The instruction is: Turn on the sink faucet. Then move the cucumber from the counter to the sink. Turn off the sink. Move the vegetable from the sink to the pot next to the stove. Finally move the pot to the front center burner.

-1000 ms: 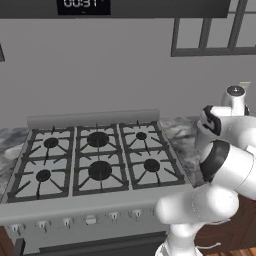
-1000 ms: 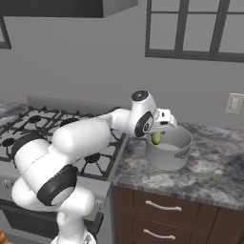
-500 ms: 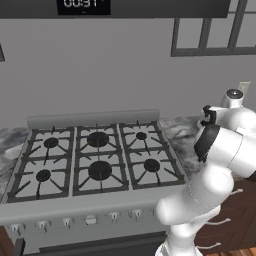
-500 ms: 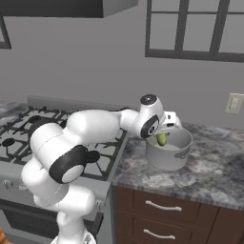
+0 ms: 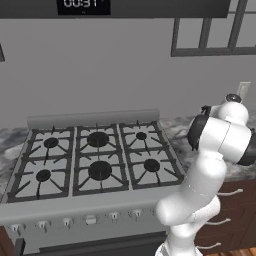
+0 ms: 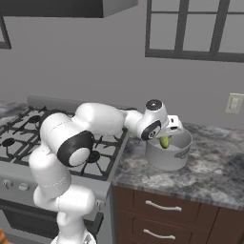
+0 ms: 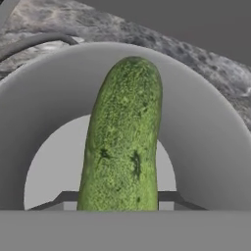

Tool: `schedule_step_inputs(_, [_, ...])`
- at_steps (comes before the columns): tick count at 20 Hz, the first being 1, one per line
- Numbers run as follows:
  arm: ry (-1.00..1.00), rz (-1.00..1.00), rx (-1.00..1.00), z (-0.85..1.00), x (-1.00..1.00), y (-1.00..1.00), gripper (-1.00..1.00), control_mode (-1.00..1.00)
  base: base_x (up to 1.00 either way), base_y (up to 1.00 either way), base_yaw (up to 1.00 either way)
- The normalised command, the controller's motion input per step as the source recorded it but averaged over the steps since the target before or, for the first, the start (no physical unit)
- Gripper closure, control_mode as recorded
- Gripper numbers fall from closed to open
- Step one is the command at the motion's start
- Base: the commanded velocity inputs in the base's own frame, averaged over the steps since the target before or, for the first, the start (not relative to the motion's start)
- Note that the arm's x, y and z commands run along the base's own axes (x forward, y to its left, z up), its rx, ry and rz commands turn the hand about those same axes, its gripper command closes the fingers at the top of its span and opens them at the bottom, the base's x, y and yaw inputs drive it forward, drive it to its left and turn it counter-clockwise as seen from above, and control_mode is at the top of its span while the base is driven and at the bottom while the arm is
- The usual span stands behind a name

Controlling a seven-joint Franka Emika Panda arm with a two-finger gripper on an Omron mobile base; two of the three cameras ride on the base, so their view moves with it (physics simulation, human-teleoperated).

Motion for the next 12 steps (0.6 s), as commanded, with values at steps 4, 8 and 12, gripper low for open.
schedule_step_inputs(4, [0.05,0.07,0.0,-0.23,0.28,0.0,1.0,-1.0,0.0,0.0,0.0])
schedule_step_inputs(8, [0.04,0.04,0.0,-0.05,0.2,-0.03,-1.0,-1.0,0.0,0.0,0.0])
schedule_step_inputs(12, [0.02,0.0,0.0,0.03,0.05,0.0,-1.0,-1.0,0.0,0.0,0.0])
